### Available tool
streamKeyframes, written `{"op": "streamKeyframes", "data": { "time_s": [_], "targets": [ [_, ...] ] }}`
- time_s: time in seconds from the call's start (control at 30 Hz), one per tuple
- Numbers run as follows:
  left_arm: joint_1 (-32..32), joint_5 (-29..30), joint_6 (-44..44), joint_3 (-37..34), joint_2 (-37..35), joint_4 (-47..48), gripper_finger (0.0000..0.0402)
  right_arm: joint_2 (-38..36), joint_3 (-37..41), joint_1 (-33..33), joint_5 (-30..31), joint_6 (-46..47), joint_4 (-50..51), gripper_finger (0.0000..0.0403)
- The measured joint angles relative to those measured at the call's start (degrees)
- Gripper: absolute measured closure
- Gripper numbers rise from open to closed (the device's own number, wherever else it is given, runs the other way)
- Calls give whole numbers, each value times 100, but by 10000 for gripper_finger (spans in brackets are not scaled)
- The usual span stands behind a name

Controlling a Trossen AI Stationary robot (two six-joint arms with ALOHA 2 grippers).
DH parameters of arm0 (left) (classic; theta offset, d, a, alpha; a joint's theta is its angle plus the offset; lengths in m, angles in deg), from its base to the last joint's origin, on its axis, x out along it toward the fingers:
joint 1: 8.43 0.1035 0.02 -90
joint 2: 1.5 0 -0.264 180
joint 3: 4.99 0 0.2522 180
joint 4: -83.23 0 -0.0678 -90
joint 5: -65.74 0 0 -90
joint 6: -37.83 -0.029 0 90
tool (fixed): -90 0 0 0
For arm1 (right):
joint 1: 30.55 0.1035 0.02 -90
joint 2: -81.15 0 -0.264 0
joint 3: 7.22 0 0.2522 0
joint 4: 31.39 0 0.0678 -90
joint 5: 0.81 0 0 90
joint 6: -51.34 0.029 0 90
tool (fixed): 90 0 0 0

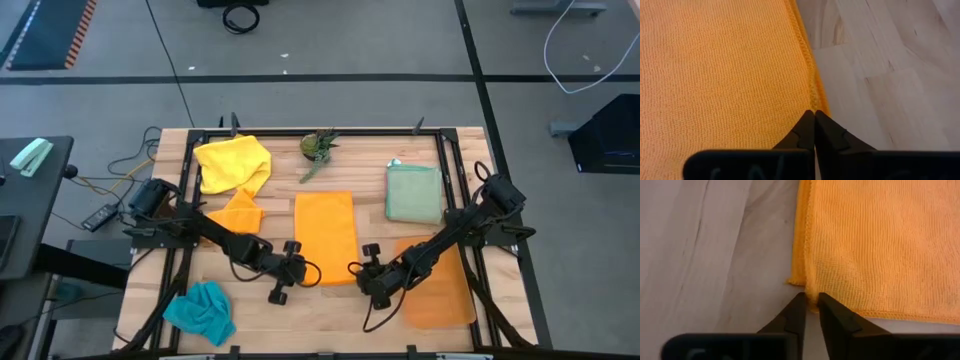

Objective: Fold microfiber towels
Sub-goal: Fold the right orange microfiber towel

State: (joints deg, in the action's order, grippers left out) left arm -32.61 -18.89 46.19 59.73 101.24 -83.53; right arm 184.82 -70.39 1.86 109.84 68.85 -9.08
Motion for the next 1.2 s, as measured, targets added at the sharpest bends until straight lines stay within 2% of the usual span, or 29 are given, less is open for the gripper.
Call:
{"op": "streamKeyframes", "data": {
  "time_s": [0.17, 0.3, 0.43, 0.63, 0.83, 0.93, 1.1, 1.2],
  "targets": [
    [-94, 167, 18, 0, 0, -77, 395, -96, -6, -6, 123, -48, 154, 392],
    [-296, 952, 30, 0, 0, -152, 397, -169, -254, -53, 404, -268, 176, 397],
    [-599, 1861, 201, 0, 0, -194, 398, -169, -634, -157, 415, -270, 279, 398],
    [-998, 2782, 758, 0, 0, -184, 399, -117, -835, -104, 55, 82, 236, 399],
    [-1043, 2848, 1200, -7, 0, -119, 372, 404, -804, 15, 11, 267, -505, 400],
    [-1039, 2854, 1204, -7, 0, -99, 364, 646, -804, 15, -127, 410, -510, 400],
    [-1045, 2848, 1186, -4, 0, -25, 392, 718, -809, 37, -107, 489, -555, 400],
    [-1044, 2850, 1200, -7, 0, 80, 394, 718, -822, 37, -150, 498, -466, 400]
  ]
}}
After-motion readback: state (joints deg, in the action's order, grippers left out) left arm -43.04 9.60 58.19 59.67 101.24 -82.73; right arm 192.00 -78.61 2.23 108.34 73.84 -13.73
